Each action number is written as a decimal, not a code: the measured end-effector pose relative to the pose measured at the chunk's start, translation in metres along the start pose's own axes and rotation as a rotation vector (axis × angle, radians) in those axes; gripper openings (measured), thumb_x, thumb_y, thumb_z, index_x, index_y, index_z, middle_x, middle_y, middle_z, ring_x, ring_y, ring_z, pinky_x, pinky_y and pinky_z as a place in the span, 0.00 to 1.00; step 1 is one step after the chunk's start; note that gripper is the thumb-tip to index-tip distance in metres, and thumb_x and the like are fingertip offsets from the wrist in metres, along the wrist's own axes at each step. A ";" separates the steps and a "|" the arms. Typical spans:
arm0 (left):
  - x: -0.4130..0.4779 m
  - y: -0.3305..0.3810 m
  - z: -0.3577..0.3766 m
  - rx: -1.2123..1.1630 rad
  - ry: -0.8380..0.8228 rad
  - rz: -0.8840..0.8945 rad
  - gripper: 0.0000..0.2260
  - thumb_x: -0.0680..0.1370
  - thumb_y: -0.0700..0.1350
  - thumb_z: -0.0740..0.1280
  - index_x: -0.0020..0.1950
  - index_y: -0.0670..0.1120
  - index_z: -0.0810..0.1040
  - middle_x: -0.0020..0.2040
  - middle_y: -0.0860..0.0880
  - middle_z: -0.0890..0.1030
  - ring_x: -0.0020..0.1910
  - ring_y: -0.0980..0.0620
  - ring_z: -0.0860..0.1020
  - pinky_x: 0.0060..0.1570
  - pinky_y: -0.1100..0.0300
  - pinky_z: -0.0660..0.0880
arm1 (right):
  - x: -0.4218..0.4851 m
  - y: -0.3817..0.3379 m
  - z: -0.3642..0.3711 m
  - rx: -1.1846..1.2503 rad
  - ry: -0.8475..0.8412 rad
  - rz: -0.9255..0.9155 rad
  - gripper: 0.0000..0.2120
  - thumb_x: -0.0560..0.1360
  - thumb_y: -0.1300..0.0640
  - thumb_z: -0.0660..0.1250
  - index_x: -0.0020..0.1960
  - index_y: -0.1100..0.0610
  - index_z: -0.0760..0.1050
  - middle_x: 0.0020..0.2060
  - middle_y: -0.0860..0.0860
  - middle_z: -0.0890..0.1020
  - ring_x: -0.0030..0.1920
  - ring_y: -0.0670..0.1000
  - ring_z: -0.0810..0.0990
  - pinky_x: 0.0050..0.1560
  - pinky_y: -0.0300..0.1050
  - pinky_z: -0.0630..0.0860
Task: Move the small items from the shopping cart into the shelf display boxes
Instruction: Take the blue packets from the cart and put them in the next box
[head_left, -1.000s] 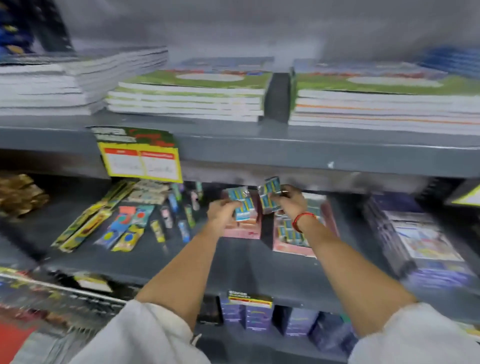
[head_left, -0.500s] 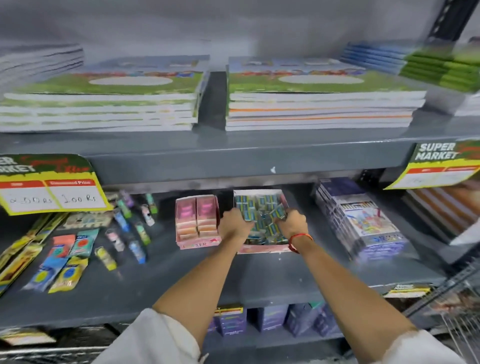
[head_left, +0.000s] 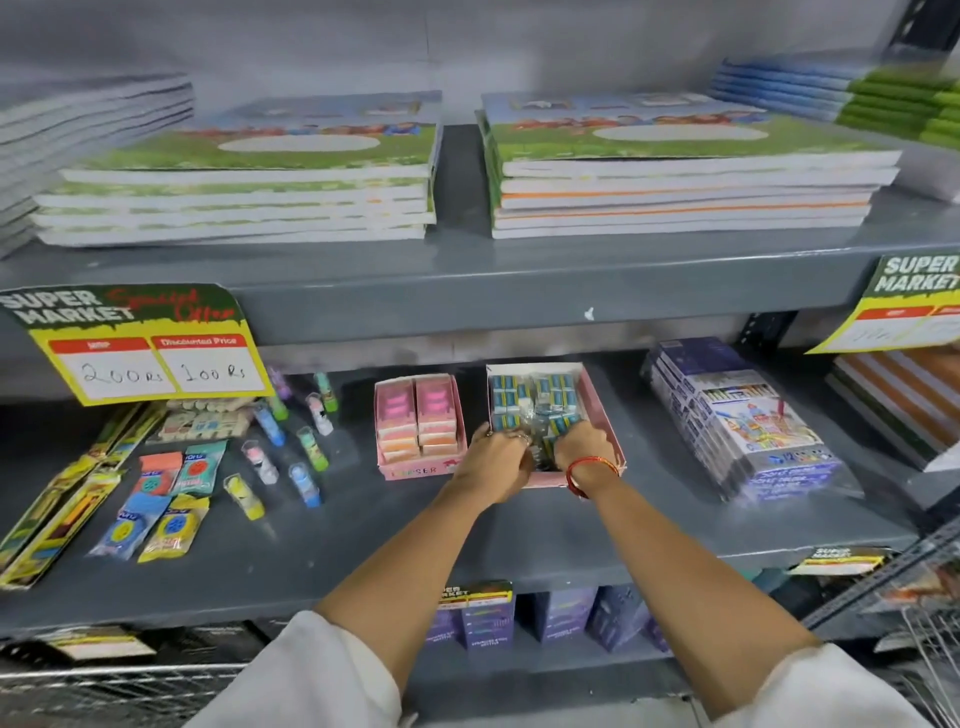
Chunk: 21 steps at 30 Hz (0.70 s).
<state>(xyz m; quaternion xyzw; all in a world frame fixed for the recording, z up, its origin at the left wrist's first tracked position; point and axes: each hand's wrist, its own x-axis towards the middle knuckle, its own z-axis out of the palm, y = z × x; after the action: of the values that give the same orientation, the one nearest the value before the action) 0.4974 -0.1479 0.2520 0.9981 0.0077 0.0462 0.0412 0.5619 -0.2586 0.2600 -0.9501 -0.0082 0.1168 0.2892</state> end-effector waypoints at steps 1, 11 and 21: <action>-0.001 -0.001 0.000 -0.004 -0.018 0.017 0.14 0.78 0.43 0.58 0.59 0.41 0.77 0.60 0.43 0.81 0.58 0.45 0.78 0.67 0.52 0.63 | -0.001 0.000 0.001 -0.022 -0.013 -0.007 0.14 0.77 0.62 0.59 0.61 0.65 0.73 0.57 0.61 0.81 0.57 0.61 0.80 0.55 0.52 0.78; -0.007 -0.003 0.005 0.020 -0.157 0.040 0.23 0.82 0.53 0.50 0.74 0.44 0.62 0.76 0.45 0.61 0.74 0.47 0.63 0.73 0.40 0.50 | -0.011 0.014 -0.002 -0.310 -0.082 -0.214 0.26 0.80 0.57 0.53 0.74 0.66 0.51 0.72 0.63 0.65 0.70 0.62 0.66 0.69 0.58 0.67; -0.050 -0.026 -0.033 -0.024 -0.180 0.034 0.17 0.81 0.47 0.56 0.66 0.42 0.73 0.68 0.41 0.73 0.66 0.42 0.72 0.66 0.47 0.69 | -0.033 0.007 -0.024 -0.654 -0.202 -0.455 0.14 0.76 0.66 0.56 0.60 0.65 0.73 0.60 0.62 0.77 0.60 0.61 0.76 0.61 0.53 0.75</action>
<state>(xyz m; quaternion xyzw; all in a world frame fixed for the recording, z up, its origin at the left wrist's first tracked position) 0.4443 -0.1206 0.2780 0.9976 -0.0134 -0.0427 0.0531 0.5345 -0.2805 0.2827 -0.9496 -0.2833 0.1336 -0.0117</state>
